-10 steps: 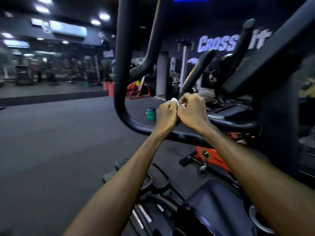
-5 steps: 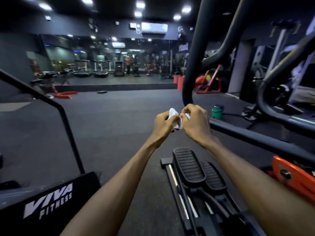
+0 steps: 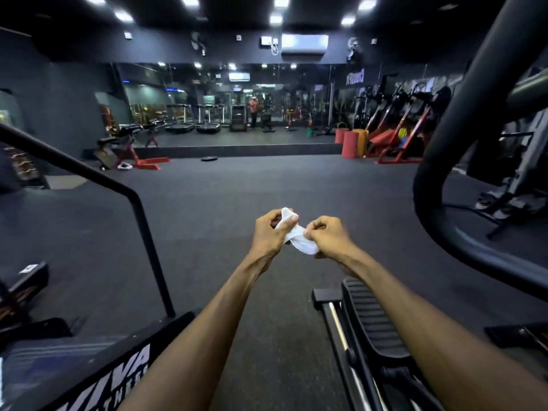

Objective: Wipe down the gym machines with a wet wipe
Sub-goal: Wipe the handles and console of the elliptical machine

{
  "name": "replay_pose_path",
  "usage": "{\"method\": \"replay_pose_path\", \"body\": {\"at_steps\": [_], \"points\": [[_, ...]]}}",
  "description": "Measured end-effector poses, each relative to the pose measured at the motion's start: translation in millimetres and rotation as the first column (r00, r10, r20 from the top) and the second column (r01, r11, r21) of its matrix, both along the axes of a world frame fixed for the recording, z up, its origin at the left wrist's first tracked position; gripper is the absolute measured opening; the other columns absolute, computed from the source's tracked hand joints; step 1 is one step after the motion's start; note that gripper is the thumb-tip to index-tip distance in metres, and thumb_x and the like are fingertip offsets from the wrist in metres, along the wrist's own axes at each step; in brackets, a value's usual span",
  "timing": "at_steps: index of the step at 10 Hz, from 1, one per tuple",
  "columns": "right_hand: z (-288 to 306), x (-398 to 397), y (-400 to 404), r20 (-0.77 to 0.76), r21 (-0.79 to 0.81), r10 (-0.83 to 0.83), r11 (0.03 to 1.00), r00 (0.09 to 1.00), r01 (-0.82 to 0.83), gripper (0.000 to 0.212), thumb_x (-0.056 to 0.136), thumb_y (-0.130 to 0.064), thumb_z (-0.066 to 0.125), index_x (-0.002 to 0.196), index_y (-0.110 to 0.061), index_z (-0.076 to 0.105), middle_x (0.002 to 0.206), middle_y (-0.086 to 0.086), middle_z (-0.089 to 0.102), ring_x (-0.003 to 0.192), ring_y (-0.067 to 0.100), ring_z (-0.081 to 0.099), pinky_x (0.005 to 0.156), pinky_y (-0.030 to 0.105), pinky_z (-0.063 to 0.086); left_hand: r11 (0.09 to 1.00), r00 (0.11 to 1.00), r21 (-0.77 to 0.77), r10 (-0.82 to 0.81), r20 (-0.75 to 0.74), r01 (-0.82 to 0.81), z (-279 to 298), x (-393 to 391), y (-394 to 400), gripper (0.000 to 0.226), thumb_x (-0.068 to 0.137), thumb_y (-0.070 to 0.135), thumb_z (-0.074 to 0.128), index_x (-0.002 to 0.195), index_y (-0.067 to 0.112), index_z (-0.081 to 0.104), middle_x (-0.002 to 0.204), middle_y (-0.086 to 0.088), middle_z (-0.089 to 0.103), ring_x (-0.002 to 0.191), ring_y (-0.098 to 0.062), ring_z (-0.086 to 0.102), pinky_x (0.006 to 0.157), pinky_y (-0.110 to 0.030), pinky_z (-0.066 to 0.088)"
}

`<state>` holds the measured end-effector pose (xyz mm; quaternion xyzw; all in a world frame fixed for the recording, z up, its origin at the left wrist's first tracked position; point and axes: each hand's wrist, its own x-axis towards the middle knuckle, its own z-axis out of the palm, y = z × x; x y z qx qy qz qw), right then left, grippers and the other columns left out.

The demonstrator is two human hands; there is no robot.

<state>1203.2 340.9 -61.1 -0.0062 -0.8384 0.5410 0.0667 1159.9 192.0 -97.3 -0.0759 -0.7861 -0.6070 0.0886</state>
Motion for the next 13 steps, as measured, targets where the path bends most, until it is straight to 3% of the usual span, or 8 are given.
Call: {"method": "replay_pose_path", "body": {"at_steps": [2, 4, 6, 7, 8, 10, 11, 13], "points": [[0, -92, -17, 0.257, -0.264, 0.103, 0.964, 0.961, -0.033, 0.013, 0.094, -0.014, 0.056, 0.102, -0.009, 0.066, 0.084, 0.013, 0.073, 0.070, 0.028, 0.071, 0.055, 0.027, 0.049, 0.996, 0.995, -0.027, -0.081, 0.058, 0.083, 8, -96, -18, 0.025, 0.099, 0.009, 0.056, 0.112, -0.012, 0.060, 0.090, -0.011, 0.064, 0.056, 0.008, 0.059, 0.052, -0.008, 0.044], [-14, -186, -18, 0.212, -0.199, -0.048, 0.976, 0.976, 0.091, 0.002, 0.090, -0.016, 0.067, 0.089, -0.016, 0.065, 0.073, 0.002, 0.065, 0.059, 0.010, 0.058, 0.054, 0.023, 0.042, 0.982, 0.981, -0.006, -0.188, 0.052, 0.189, 11, -179, -9, 0.022, 0.099, 0.004, 0.053, 0.115, -0.010, 0.061, 0.081, -0.001, 0.059, 0.054, 0.010, 0.058, 0.051, -0.005, 0.042], [-23, -286, 20, 0.220, -0.389, -0.206, 0.878, 0.953, 0.280, 0.013, 0.084, -0.001, 0.062, 0.089, -0.013, 0.064, 0.081, 0.009, 0.069, 0.069, 0.019, 0.062, 0.056, 0.026, 0.046, 0.963, 0.964, -0.047, -0.263, 0.039, 0.264, 3, -292, 29, 0.024, 0.093, 0.006, 0.064, 0.111, -0.009, 0.063, 0.095, -0.013, 0.063, 0.079, -0.017, 0.057, 0.056, -0.008, 0.043], [-26, -331, 47, 0.250, -0.421, -0.234, 0.848, 0.940, 0.323, 0.012, 0.084, -0.004, 0.064, 0.089, -0.014, 0.067, 0.081, 0.008, 0.070, 0.069, 0.019, 0.061, 0.055, 0.025, 0.045, 0.943, 0.944, -0.045, -0.327, 0.053, 0.329, 7, -338, 53, 0.020, 0.093, 0.006, 0.064, 0.107, -0.008, 0.065, 0.088, -0.010, 0.064, 0.073, -0.012, 0.058, 0.058, -0.011, 0.044], [-22, -376, 73, 0.269, -0.394, -0.202, 0.869, 0.942, 0.299, 0.007, 0.086, -0.016, 0.069, 0.091, -0.013, 0.072, 0.083, 0.006, 0.069, 0.073, 0.019, 0.059, 0.059, 0.026, 0.046, 0.909, 0.912, -0.077, -0.407, 0.057, 0.410, 10, -407, 76, 0.017, 0.093, 0.003, 0.063, 0.107, -0.006, 0.067, 0.082, -0.005, 0.065, 0.065, -0.001, 0.059, 0.059, -0.014, 0.045], [-24, -472, 116, 0.254, -0.363, -0.241, 0.874, 0.937, 0.324, 0.018, 0.088, -0.012, 0.071, 0.072, -0.014, 0.063, 0.067, 0.005, 0.062, 0.057, 0.014, 0.052, 0.056, 0.025, 0.042, 0.846, 0.853, -0.114, -0.514, 0.087, 0.521, 9, -517, 101, 0.008, 0.093, 0.000, 0.063, 0.095, 0.004, 0.069, 0.074, -0.001, 0.069, 0.061, -0.002, 0.062, 0.061, -0.019, 0.050], [-36, -520, 137, 0.286, -0.292, -0.234, 0.903, 0.929, 0.317, 0.015, 0.085, -0.006, 0.075, 0.082, -0.011, 0.060, 0.073, 0.008, 0.065, 0.057, 0.015, 0.059, 0.053, 0.026, 0.046, 0.829, 0.842, -0.143, -0.533, 0.087, 0.540, 3, -570, 116, 0.010, 0.095, 0.003, 0.062, 0.098, -0.002, 0.069, 0.070, 0.002, 0.065, 0.049, 0.007, 0.054, 0.047, -0.009, 0.040], [-50, -640, 154, 0.270, -0.270, -0.195, 0.924, 0.943, 0.269, 0.039, 0.083, -0.034, 0.080, 0.114, -0.012, 0.073, 0.101, 0.007, 0.077, 0.095, 0.024, 0.073, 0.074, 0.035, 0.058, 0.718, 0.766, -0.275, -0.626, 0.147, 0.639, -7, -697, 148, 0.015, 0.096, 0.020, 0.062, 0.093, 0.011, 0.073, 0.074, -0.001, 0.064, 0.058, -0.004, 0.053, 0.045, -0.016, 0.040]]}}
